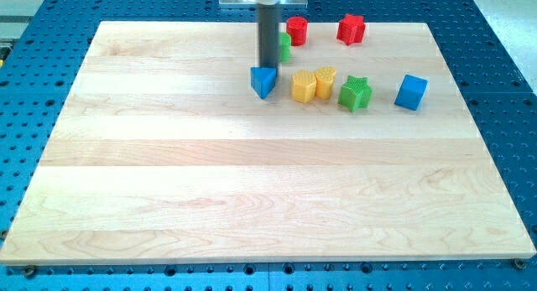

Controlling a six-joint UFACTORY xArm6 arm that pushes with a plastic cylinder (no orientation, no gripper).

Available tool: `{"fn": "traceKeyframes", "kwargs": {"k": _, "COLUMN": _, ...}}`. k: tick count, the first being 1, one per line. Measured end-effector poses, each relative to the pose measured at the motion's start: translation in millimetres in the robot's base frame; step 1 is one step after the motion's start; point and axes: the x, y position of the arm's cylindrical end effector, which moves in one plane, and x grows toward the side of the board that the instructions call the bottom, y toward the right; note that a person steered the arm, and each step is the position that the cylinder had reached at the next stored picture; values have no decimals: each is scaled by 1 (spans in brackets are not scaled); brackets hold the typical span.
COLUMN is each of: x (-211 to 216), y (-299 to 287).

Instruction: Push the green circle slightly towards the top left side of the board

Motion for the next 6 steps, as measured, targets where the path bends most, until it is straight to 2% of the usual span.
{"fn": "traceKeyframes", "kwargs": {"k": 1, "x": -24, "y": 46}}
{"fn": "traceKeyframes", "kwargs": {"k": 2, "x": -55, "y": 23}}
{"fn": "traceKeyframes", "kwargs": {"k": 3, "x": -60, "y": -66}}
{"fn": "traceKeyframes", "kwargs": {"k": 4, "x": -45, "y": -106}}
{"fn": "traceKeyframes", "kwargs": {"k": 5, "x": 24, "y": -127}}
{"fn": "traceKeyframes", "kwargs": {"k": 6, "x": 87, "y": -88}}
